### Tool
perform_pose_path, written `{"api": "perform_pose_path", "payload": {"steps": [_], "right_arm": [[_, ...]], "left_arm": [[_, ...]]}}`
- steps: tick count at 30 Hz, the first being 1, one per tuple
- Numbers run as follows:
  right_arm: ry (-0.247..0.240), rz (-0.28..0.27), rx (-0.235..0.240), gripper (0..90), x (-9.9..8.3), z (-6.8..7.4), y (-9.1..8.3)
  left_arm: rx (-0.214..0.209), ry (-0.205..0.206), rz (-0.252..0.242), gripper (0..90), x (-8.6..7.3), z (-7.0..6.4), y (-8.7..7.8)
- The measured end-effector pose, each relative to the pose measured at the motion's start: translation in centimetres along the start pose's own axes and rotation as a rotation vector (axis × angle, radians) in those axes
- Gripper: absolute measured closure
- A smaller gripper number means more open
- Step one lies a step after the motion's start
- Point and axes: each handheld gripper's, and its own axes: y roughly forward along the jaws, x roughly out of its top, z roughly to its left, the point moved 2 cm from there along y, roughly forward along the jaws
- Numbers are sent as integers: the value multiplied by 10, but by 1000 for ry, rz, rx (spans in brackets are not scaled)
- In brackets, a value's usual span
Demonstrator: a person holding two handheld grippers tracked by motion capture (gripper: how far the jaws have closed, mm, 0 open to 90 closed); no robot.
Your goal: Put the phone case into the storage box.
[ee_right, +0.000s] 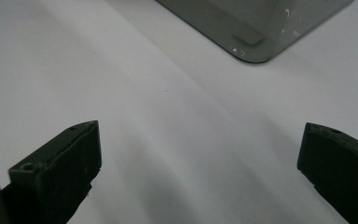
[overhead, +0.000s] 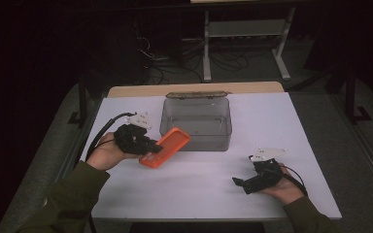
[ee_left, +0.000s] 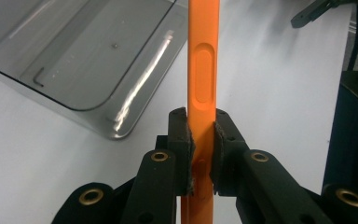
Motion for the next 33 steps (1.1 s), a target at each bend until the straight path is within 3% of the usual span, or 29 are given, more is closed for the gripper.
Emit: {"api": "perform_pose_path", "payload": {"steps": [8, 22, 33], "right_arm": [[1, -4, 3, 0, 0, 0, -1], [4, -6, 6, 0, 0, -1, -1], [5, -9, 7, 0, 0, -1, -1]], "left_arm": [[-13, -11, -10, 801, 16, 6, -11], [-29, -111, 2, 801, 40, 28, -20], [1, -146, 38, 801, 62, 38, -18]]}}
